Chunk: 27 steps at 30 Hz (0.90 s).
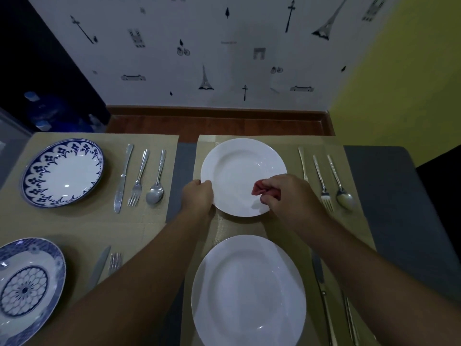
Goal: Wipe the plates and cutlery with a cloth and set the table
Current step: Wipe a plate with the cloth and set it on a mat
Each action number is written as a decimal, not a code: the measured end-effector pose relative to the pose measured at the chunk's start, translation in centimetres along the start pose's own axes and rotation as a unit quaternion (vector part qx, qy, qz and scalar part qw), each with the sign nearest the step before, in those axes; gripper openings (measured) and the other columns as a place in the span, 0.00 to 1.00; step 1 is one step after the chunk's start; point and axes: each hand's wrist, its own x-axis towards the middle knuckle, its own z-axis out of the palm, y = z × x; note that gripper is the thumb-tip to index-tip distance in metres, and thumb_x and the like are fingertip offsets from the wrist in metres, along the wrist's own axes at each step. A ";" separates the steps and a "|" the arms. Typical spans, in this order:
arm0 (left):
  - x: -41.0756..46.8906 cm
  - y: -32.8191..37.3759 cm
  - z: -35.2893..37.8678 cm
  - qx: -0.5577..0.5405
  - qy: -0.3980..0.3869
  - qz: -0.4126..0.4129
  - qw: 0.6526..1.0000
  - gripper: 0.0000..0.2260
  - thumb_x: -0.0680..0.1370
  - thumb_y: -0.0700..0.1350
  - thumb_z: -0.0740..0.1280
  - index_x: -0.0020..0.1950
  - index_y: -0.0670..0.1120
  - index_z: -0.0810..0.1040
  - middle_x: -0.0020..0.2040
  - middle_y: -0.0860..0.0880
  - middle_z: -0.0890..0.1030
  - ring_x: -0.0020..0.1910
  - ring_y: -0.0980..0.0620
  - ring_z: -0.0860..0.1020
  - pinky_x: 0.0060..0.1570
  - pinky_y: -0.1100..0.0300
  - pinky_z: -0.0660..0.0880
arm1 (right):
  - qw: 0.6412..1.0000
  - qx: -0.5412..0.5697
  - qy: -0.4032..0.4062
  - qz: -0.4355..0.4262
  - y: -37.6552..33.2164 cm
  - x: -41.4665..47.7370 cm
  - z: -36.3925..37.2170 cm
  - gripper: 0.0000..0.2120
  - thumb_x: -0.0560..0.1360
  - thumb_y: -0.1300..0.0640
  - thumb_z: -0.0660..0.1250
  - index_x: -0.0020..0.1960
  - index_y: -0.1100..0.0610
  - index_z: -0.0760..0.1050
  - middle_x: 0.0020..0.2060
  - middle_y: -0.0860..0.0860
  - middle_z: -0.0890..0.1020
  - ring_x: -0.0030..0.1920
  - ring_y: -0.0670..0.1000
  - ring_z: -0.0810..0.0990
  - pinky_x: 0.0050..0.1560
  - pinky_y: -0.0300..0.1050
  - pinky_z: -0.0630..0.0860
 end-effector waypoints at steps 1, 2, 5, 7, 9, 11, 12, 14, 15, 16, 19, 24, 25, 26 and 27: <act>-0.7 0.1 0.0 0.021 -0.001 0.024 1.000 0.06 0.82 0.42 0.60 0.54 0.45 0.76 0.47 0.50 0.76 0.45 0.51 0.75 0.28 0.65 0.71 | 1.000 0.000 0.002 -0.002 -0.1 -0.2 -0.1 0.12 0.72 0.63 0.71 0.51 0.48 0.85 0.46 0.41 0.85 0.48 0.40 0.80 0.54 0.42 0.79; -1.4 0.0 0.1 0.048 -0.003 0.051 0.998 0.09 0.83 0.43 0.60 0.61 0.45 0.75 0.51 0.51 0.76 0.48 0.51 0.74 0.33 0.65 0.72 | 1.000 0.000 0.004 -0.002 -0.1 -0.4 -0.2 0.12 0.72 0.62 0.71 0.51 0.48 0.85 0.47 0.41 0.85 0.48 0.41 0.80 0.55 0.42 0.79; -3.1 -1.3 0.5 0.200 0.010 0.161 0.966 0.24 0.82 0.51 0.62 0.77 0.50 0.63 0.71 0.50 0.72 0.65 0.47 0.73 0.59 0.52 0.77 | 1.000 0.002 0.008 0.004 -0.1 -1.7 -0.7 0.11 0.74 0.61 0.71 0.52 0.48 0.84 0.48 0.42 0.84 0.49 0.42 0.80 0.55 0.43 0.79; -4.6 -2.3 1.2 0.304 0.021 0.252 0.918 0.26 0.81 0.54 0.62 0.79 0.51 0.61 0.78 0.50 0.65 0.76 0.44 0.65 0.71 0.42 0.68 | 1.000 0.001 0.017 0.010 0.1 -3.2 -1.3 0.11 0.75 0.60 0.71 0.54 0.48 0.84 0.49 0.42 0.84 0.50 0.42 0.80 0.55 0.42 0.80; -6.6 -3.0 2.5 0.371 -0.001 0.313 0.874 0.26 0.82 0.56 0.59 0.80 0.51 0.59 0.80 0.51 0.60 0.79 0.45 0.58 0.76 0.42 0.58 | 0.999 0.000 0.037 0.019 0.6 -5.2 -2.0 0.12 0.76 0.60 0.71 0.58 0.49 0.83 0.52 0.44 0.83 0.51 0.42 0.79 0.56 0.41 0.79; -8.8 -4.0 4.3 0.433 -0.052 0.359 0.825 0.26 0.83 0.57 0.55 0.80 0.51 0.57 0.81 0.51 0.58 0.80 0.47 0.54 0.78 0.46 0.52 | 0.997 -0.005 0.060 0.048 1.7 -7.4 -2.7 0.14 0.76 0.59 0.70 0.60 0.49 0.81 0.53 0.45 0.82 0.52 0.43 0.79 0.56 0.40 0.78; -10.0 -4.6 5.3 0.460 -0.081 0.382 0.797 0.26 0.83 0.57 0.54 0.80 0.50 0.57 0.81 0.50 0.57 0.80 0.47 0.53 0.78 0.47 0.51 | 0.995 -0.007 0.072 0.065 2.5 -8.6 -3.1 0.14 0.76 0.59 0.70 0.60 0.49 0.81 0.53 0.45 0.82 0.52 0.43 0.78 0.56 0.41 0.78; -12.1 -6.1 7.4 0.491 -0.142 0.419 0.750 0.26 0.84 0.57 0.50 0.80 0.48 0.57 0.81 0.49 0.57 0.80 0.48 0.52 0.77 0.49 0.49 | 0.990 -0.017 0.102 0.097 4.3 -11.5 -4.1 0.13 0.75 0.60 0.70 0.57 0.48 0.82 0.52 0.44 0.81 0.52 0.43 0.79 0.57 0.39 0.76; -13.1 -6.8 8.6 0.501 -0.172 0.432 0.730 0.26 0.84 0.57 0.48 0.80 0.48 0.58 0.81 0.48 0.58 0.80 0.48 0.52 0.77 0.50 0.49 | 0.986 -0.032 0.117 0.116 5.4 -13.1 -4.6 0.13 0.74 0.61 0.70 0.56 0.49 0.82 0.52 0.45 0.82 0.52 0.44 0.79 0.57 0.38 0.74; -14.1 -7.5 9.8 0.511 -0.200 0.441 0.711 0.27 0.84 0.58 0.47 0.80 0.47 0.58 0.81 0.47 0.58 0.80 0.48 0.52 0.77 0.51 0.49 | 0.981 -0.051 0.132 0.136 6.4 -14.7 -5.2 0.13 0.73 0.61 0.70 0.56 0.50 0.82 0.52 0.47 0.82 0.52 0.47 0.79 0.57 0.39 0.74; -16.9 -9.9 13.1 0.535 -0.278 0.443 0.663 0.28 0.84 0.59 0.46 0.81 0.46 0.54 0.82 0.47 0.54 0.81 0.47 0.49 0.79 0.50 0.47 | 0.963 -0.088 0.146 0.210 10.0 -19.9 -6.8 0.14 0.73 0.61 0.70 0.57 0.51 0.82 0.52 0.51 0.81 0.53 0.52 0.79 0.56 0.45 0.75; -20.8 -13.4 17.6 0.577 -0.337 0.428 0.608 0.28 0.85 0.57 0.46 0.81 0.44 0.52 0.82 0.46 0.52 0.81 0.47 0.47 0.79 0.51 0.45 | 0.934 -0.114 0.143 0.307 15.7 -26.9 -8.4 0.10 0.73 0.63 0.68 0.51 0.52 0.82 0.50 0.53 0.80 0.50 0.54 0.78 0.53 0.47 0.76; -21.2 -14.0 18.4 0.589 -0.337 0.432 0.595 0.29 0.84 0.57 0.46 0.81 0.43 0.52 0.82 0.45 0.52 0.81 0.46 0.48 0.79 0.50 0.45 | 0.932 -0.111 0.146 0.312 16.6 -27.6 -8.6 0.10 0.74 0.63 0.67 0.51 0.53 0.82 0.50 0.53 0.80 0.50 0.54 0.78 0.53 0.47 0.76; -21.6 -14.4 18.9 0.599 -0.334 0.436 0.583 0.29 0.84 0.57 0.46 0.81 0.43 0.52 0.82 0.44 0.53 0.81 0.45 0.49 0.79 0.49 0.46 | 0.931 -0.103 0.150 0.316 17.0 -28.1 -8.7 0.10 0.74 0.64 0.67 0.51 0.53 0.82 0.50 0.52 0.80 0.50 0.53 0.79 0.53 0.46 0.76; -21.8 -14.9 19.4 0.607 -0.332 0.438 0.573 0.29 0.84 0.57 0.46 0.81 0.42 0.53 0.81 0.44 0.54 0.80 0.45 0.50 0.79 0.48 0.47 | 0.932 -0.090 0.152 0.317 17.6 -28.5 -8.6 0.11 0.74 0.64 0.66 0.52 0.52 0.82 0.51 0.52 0.80 0.50 0.53 0.79 0.53 0.45 0.76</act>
